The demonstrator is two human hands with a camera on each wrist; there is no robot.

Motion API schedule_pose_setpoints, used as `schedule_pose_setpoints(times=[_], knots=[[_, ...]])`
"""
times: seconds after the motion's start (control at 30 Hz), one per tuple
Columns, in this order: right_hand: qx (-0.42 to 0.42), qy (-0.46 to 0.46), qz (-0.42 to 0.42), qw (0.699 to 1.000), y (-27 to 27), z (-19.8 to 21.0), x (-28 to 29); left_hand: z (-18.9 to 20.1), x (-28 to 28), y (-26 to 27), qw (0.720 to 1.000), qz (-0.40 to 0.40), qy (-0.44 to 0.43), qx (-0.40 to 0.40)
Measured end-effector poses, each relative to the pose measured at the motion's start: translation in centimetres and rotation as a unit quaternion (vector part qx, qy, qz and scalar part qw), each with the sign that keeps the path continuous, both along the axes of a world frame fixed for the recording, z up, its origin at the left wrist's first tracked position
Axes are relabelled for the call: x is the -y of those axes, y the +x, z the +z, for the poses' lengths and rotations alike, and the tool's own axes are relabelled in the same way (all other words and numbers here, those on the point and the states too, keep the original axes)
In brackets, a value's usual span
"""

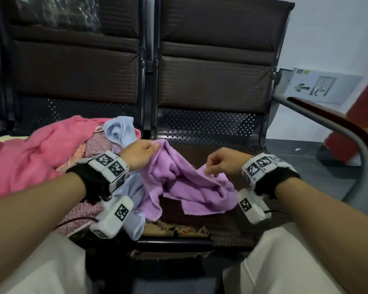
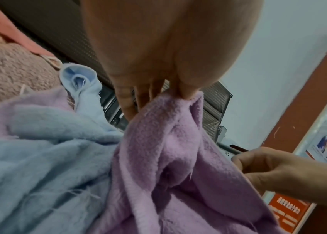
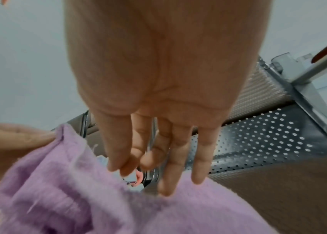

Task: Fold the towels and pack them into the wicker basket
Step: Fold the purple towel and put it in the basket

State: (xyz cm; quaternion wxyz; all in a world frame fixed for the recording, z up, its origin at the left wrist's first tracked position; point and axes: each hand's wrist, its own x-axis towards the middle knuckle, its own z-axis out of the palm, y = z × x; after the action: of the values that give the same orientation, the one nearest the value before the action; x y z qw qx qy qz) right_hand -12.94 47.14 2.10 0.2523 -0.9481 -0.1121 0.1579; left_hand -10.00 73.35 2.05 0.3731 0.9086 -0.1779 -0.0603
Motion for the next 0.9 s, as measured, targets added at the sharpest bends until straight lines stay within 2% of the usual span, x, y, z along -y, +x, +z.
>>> schedule_pose_setpoints(times=[0.1, 0.23, 0.37, 0.4, 0.5, 0.6, 0.67, 0.7, 0.73, 0.77, 0.8, 0.83, 0.87, 0.9], knots=[[0.009, -0.086, 0.028, 0.996, 0.1, 0.2, -0.8, 0.3, -0.4, -0.1, 0.998, 0.011, 0.029, 0.062], [-0.034, -0.173, 0.058, 0.983, -0.2, -0.5, -1.7, 0.8, -0.4, -0.3, 0.999, 0.027, -0.027, 0.034], [-0.110, -0.094, 0.017, 0.989, -0.6, -0.5, -2.3, 1.2, -0.4, 0.0, 0.990, 0.073, -0.113, 0.028], [-0.117, -0.092, 0.029, 0.988, -0.8, -0.5, -2.2, 1.3, -0.5, 0.1, 0.987, 0.083, -0.132, 0.029], [-0.090, -0.192, 0.081, 0.974, -1.3, -1.0, -2.0, 1.3, -1.0, 0.5, 0.980, 0.104, -0.164, 0.041], [0.006, -0.199, 0.031, 0.980, -1.2, -0.6, -1.1, 1.4, -1.3, 0.7, 0.966, 0.142, -0.212, 0.048], [0.056, -0.152, -0.008, 0.987, -1.2, 0.0, -0.4, 1.7, -1.0, 0.6, 0.955, 0.158, -0.243, 0.056], [0.068, -0.091, -0.034, 0.993, -1.2, 0.3, -0.3, 1.9, -0.7, 0.5, 0.950, 0.149, -0.268, 0.050], [0.075, 0.012, -0.066, 0.995, -1.3, 0.8, -0.5, 2.1, -0.4, 0.4, 0.944, 0.131, -0.299, 0.037], [0.086, 0.142, -0.093, 0.982, -1.4, 1.3, -1.0, 2.4, 0.0, 0.2, 0.937, 0.110, -0.329, 0.020], [0.109, 0.266, -0.111, 0.951, -1.4, 1.9, -1.7, 2.8, 0.5, 0.2, 0.929, 0.092, -0.358, 0.003], [0.144, 0.353, -0.122, 0.916, -1.1, 2.5, -2.2, 3.1, 0.9, 0.3, 0.920, 0.082, -0.384, -0.014], [0.183, 0.392, -0.134, 0.892, -0.7, 2.9, -2.6, 3.3, 1.3, 0.4, 0.910, 0.084, -0.405, -0.027], [0.217, 0.396, -0.144, 0.880, -0.3, 3.2, -3.0, 3.5, 1.7, 0.5, 0.901, 0.090, -0.422, -0.036]])
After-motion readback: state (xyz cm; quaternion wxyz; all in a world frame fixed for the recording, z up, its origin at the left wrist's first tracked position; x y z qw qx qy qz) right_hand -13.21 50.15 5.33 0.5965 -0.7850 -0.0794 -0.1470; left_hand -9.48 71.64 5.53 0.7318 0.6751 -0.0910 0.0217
